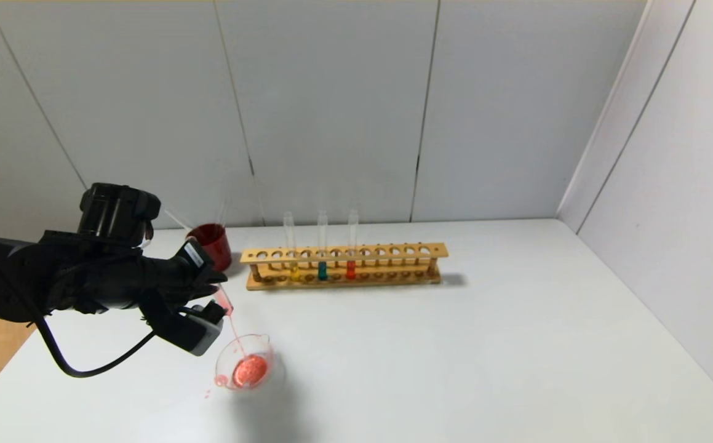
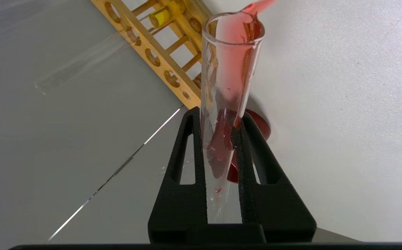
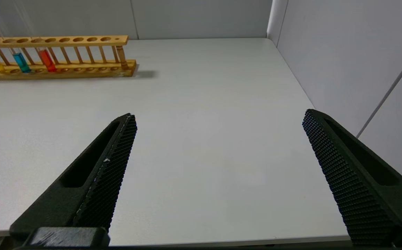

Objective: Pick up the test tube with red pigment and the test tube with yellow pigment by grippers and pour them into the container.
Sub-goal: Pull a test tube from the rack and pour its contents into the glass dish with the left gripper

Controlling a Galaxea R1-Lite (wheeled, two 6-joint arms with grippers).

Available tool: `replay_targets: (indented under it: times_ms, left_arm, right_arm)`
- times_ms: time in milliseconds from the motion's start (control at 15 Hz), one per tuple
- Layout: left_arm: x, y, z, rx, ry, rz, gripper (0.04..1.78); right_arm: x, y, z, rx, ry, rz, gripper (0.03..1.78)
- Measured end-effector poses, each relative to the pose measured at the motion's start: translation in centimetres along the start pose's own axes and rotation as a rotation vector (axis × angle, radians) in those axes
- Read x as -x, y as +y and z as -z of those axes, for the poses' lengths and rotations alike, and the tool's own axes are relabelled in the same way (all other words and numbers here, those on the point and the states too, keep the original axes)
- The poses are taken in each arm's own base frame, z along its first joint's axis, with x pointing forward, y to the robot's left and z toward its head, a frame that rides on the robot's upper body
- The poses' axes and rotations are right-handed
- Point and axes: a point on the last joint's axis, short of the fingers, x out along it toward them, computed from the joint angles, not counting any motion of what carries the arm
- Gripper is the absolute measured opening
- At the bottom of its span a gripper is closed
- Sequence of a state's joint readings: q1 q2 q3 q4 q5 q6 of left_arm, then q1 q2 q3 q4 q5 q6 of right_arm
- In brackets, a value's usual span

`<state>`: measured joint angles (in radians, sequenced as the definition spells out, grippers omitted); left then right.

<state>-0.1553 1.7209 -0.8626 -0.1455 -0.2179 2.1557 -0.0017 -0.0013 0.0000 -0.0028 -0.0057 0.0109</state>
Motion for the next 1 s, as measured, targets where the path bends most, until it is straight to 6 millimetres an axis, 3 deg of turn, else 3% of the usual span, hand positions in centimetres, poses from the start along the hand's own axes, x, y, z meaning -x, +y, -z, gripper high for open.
replay_targets:
  times_ms: [1000]
  left_arm:
    - [0.11,0.16,-0.18,-0.085,0.009,-0.02,0.3]
  right_arm:
    - [0.0,0.0,0.0,0.0,0.0,0.0,1.75]
